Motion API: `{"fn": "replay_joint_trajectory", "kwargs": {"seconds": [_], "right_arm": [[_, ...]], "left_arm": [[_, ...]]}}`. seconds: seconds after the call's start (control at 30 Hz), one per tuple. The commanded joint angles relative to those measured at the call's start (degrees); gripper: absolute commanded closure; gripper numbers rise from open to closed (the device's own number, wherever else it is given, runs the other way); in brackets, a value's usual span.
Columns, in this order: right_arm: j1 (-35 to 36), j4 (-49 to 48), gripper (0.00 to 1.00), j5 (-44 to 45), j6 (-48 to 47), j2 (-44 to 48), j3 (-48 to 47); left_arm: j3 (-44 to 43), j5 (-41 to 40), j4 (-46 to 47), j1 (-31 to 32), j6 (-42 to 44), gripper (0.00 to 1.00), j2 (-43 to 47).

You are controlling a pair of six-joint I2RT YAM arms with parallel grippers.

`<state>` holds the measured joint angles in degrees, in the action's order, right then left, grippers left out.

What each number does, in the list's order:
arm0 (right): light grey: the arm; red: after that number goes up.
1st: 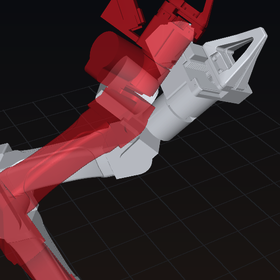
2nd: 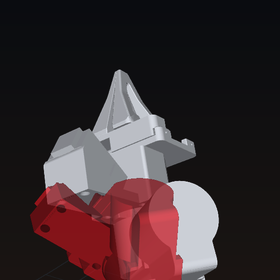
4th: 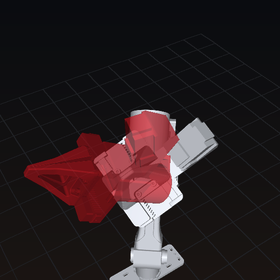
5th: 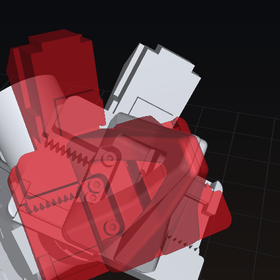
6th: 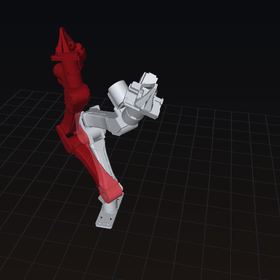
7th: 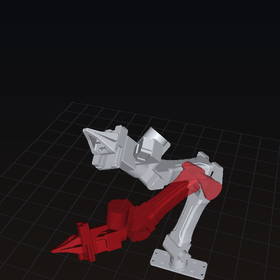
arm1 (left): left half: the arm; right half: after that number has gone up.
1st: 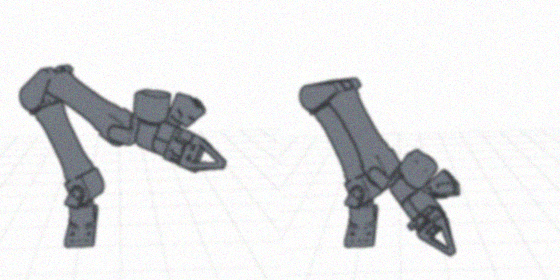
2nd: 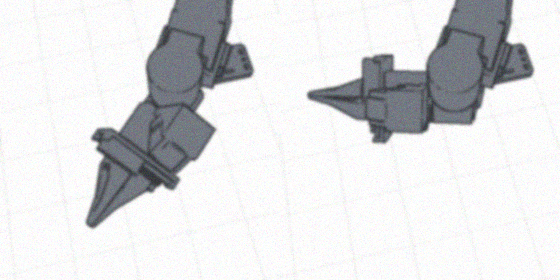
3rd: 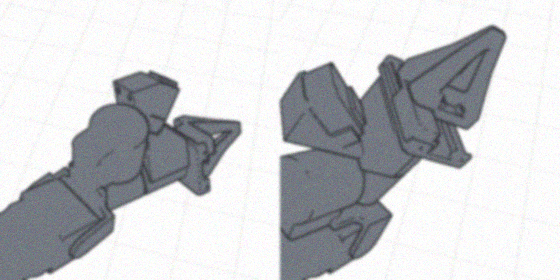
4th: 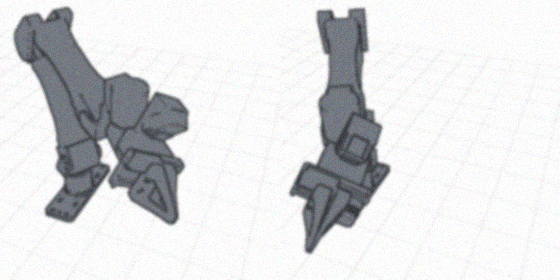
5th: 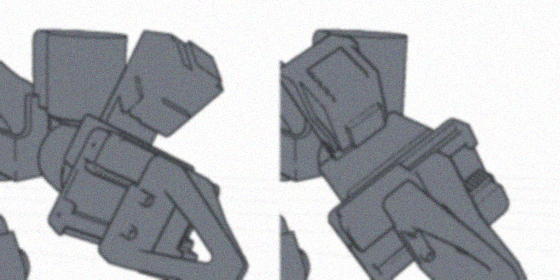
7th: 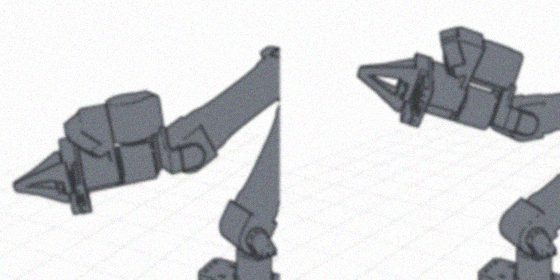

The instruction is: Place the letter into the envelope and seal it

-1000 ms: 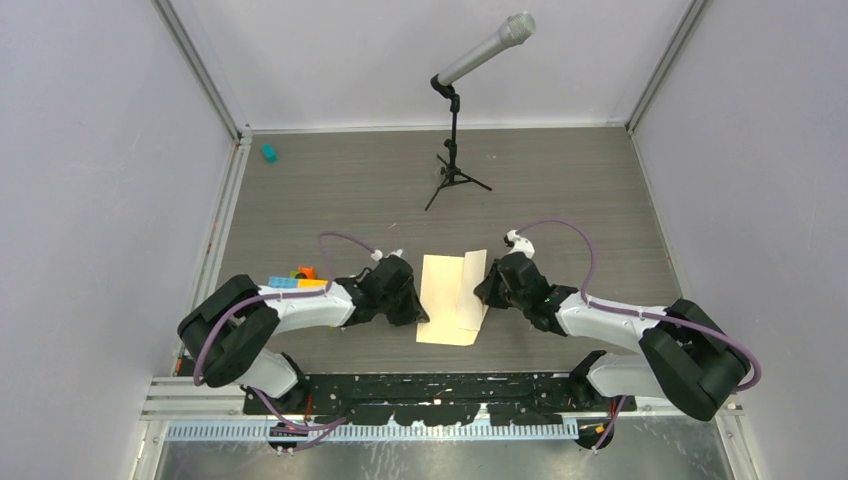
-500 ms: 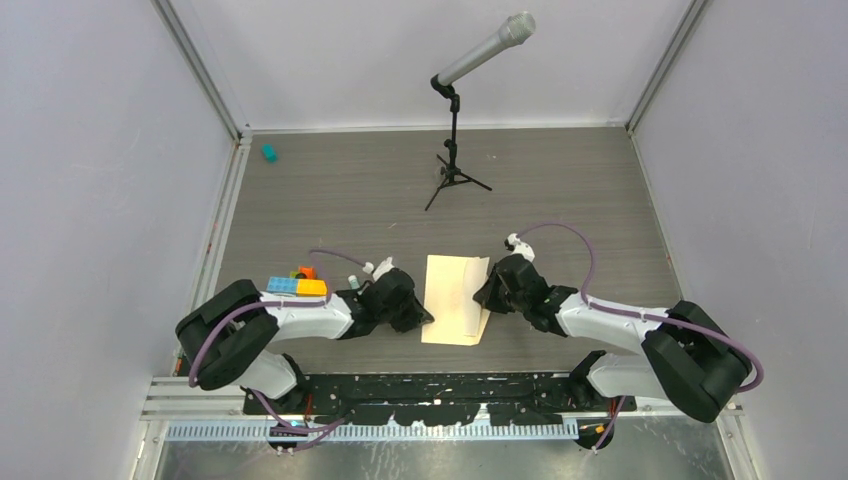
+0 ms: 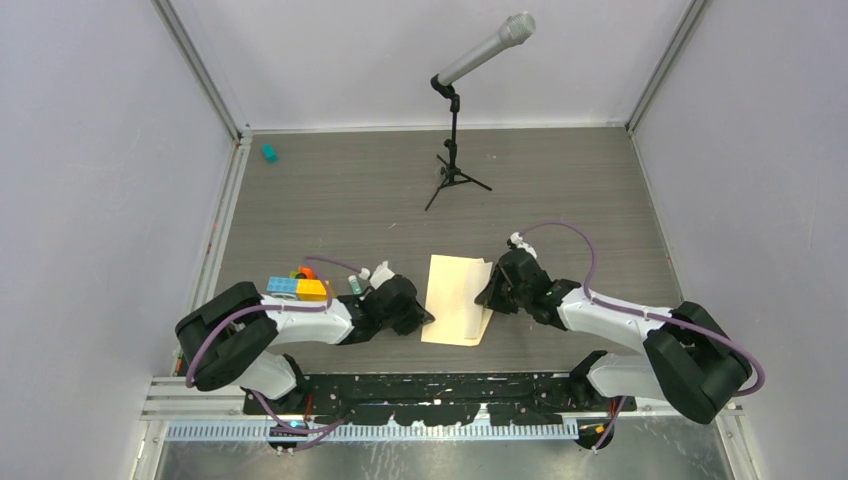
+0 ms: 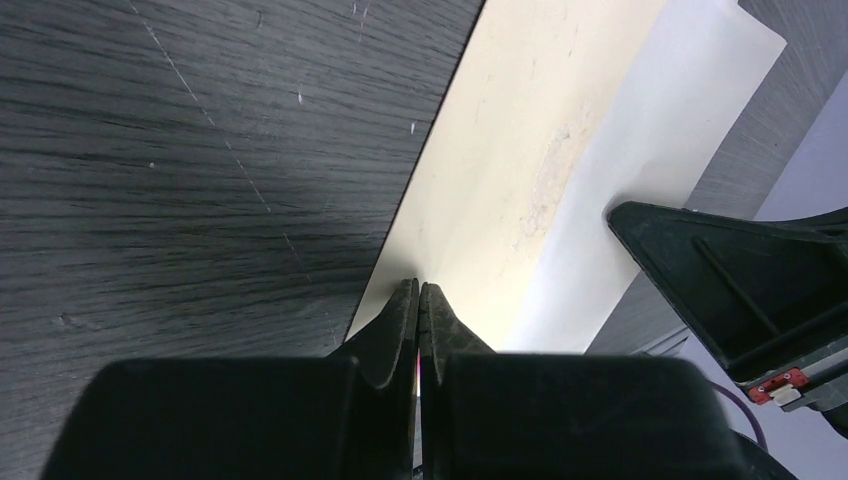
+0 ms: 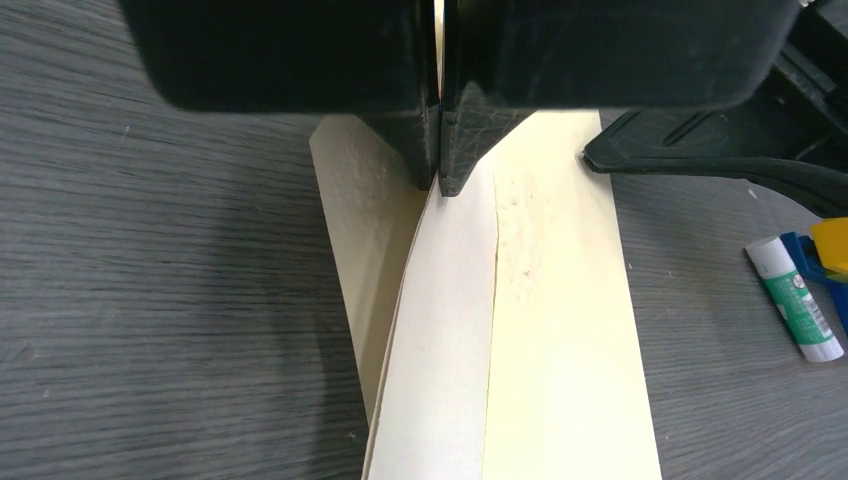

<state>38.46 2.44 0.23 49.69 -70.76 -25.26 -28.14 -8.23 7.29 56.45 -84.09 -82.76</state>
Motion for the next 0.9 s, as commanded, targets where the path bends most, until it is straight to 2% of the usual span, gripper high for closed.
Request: {"fn": "replay_joint_trajectory", "kwargs": {"seconds": [0.0, 0.43, 0.67, 0.77, 0.87], "right_arm": [[-1.3, 1.4, 0.99, -5.0, -0.7, -0.4, -2.4], [-0.5, -3.5, 0.99, -7.5, 1.7, -4.6, -2.4], [-0.3, -4.5, 0.99, -4.0, 0.0, -4.5, -2.6], [-0.3, -3.2, 0.99, -2.0, -0.8, -3.5, -3.1], [-0.4, -0.4, 0.82, -0.5, -1.5, -1.9, -3.5]], "left_arm": [[1.9, -4.3, -4.1, 0.4, 0.4, 1.0, -1.8], [1.1, -3.5, 0.2, 1.5, 1.7, 1.0, -3.4], [1.3, -2.5, 1.3, 1.7, 2.2, 1.0, -3.0], [0.8, -3.4, -2.4, 1.6, 2.5, 1.0, -1.5], [1.4, -4.1, -4.3, 1.6, 1.8, 1.0, -0.7]]}}
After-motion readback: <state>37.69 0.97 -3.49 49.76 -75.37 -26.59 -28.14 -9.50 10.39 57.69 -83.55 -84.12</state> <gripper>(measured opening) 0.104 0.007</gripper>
